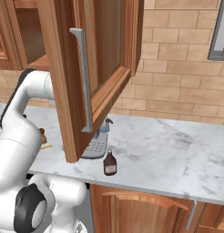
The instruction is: There are various items on the counter. Only move the condiments/shakers into the cabinet.
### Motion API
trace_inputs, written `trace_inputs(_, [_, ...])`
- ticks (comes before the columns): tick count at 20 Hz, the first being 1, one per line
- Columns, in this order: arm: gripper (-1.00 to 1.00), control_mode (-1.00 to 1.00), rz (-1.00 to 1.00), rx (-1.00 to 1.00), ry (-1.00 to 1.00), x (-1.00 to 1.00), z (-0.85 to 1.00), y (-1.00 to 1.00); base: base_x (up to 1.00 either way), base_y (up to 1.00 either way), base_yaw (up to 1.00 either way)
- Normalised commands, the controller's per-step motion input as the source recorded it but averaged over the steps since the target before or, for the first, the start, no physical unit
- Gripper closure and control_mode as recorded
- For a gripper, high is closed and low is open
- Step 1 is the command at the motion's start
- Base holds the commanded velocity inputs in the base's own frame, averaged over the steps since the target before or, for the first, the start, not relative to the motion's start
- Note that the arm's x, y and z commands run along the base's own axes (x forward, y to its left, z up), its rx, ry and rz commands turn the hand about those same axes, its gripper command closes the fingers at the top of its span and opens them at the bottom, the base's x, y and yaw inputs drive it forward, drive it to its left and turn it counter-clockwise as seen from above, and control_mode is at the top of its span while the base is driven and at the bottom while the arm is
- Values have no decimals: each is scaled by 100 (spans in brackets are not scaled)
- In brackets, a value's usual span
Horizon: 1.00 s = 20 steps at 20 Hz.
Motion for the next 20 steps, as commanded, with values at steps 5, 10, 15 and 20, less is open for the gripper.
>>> trace_inputs(5, [-100, -100, -8, -3, -5, -39, -6, 0, 0, 0, 0])
trace_inputs(10, [-100, -100, -33, -9, -3, -82, -33, -4, 0, 0, 0])
trace_inputs(15, [-100, -100, -40, -8, -3, -77, -45, -23, 0, 0, 0])
trace_inputs(20, [-100, -100, -48, -1, 0, -16, -31, -39, 0, 0, 0])
